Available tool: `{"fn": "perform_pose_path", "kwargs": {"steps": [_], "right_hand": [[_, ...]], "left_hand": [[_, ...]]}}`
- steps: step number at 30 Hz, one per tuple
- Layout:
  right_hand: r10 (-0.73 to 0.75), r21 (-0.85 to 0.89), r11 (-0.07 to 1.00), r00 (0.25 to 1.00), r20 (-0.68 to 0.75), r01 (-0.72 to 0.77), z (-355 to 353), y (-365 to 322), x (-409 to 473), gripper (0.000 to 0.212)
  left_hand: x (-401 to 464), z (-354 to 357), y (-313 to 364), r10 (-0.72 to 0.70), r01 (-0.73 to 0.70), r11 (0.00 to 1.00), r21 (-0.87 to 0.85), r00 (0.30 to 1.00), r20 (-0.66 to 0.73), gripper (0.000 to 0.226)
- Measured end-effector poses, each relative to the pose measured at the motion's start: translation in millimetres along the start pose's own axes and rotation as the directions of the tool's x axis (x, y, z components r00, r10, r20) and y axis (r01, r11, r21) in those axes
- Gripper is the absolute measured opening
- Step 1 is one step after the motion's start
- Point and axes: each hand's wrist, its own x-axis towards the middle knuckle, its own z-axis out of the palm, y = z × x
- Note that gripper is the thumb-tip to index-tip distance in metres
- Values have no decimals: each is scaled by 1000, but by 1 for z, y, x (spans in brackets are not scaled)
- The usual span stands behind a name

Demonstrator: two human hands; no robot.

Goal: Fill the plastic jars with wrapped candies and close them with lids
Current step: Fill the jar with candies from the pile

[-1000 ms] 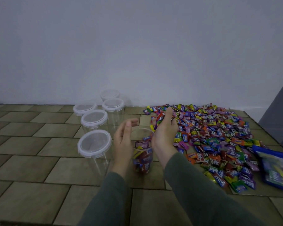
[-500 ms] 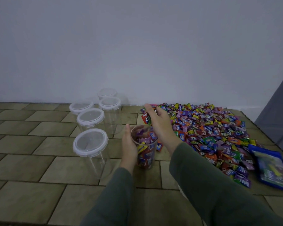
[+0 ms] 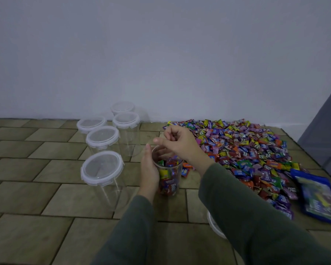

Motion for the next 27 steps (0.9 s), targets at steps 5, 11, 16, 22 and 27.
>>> {"fn": "perform_pose_path", "kwargs": {"steps": [5, 11, 16, 22, 27], "right_hand": [[-17, -94, 995, 998, -58, 12, 1, 5, -1, 34], [19, -84, 996, 996, -91, -27, -23, 23, -7, 20], [124, -123, 982, 983, -132, -141, -59, 41, -9, 16], [210, -236, 941, 965, -156, -243, -106, 54, -14, 14], [242, -292, 907, 943, -230, -304, -164, 65, -26, 17]], "left_hand": [[-1, 3, 5, 5, -6, 999, 50, 1000, 20, 55], [0, -7, 19, 177, -179, 971, 159, 984, 24, 24], [-3, 11, 60, 383, -393, 833, 389, 917, 107, 21], [-22, 82, 80, 372, -544, 586, 601, 839, 398, 13], [-26, 140, 40, 269, -655, 328, 681, 756, 597, 20]]}}
